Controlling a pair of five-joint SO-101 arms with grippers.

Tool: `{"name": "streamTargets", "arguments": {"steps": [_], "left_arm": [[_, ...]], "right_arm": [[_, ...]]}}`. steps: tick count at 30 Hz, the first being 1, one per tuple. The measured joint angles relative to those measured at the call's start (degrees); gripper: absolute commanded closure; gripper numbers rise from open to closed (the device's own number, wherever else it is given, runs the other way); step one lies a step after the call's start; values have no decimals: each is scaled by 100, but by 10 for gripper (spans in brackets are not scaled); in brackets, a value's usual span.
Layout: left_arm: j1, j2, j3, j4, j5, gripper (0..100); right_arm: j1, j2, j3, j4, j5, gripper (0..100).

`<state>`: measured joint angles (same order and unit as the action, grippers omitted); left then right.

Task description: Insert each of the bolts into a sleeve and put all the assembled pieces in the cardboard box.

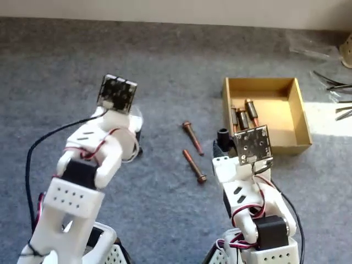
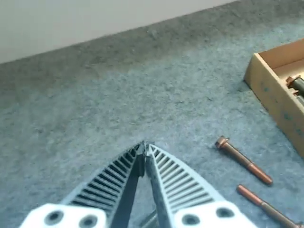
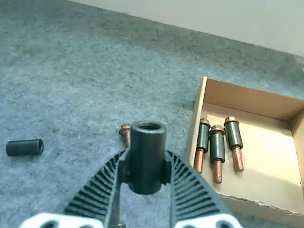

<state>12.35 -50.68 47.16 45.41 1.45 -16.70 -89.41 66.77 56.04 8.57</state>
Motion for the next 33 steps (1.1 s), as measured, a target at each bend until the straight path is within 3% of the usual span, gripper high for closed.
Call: {"name": "streamTargets", "arguments": {"steps": [11, 20, 27, 33], "left_arm": [[457, 2207, -1073, -598, 976, 976], [1090, 3877, -2066, -668, 1178, 973], [1125, 5319, -2910, -677, 2681, 972], [1143, 6426, -3481, -677, 3473, 972]], "right_arm": [[563, 0, 360, -264, -334, 995], [580, 0, 756, -615, -387, 995], [580, 0, 853, -615, -387, 995], [580, 0, 985, -818, -387, 995]]}}
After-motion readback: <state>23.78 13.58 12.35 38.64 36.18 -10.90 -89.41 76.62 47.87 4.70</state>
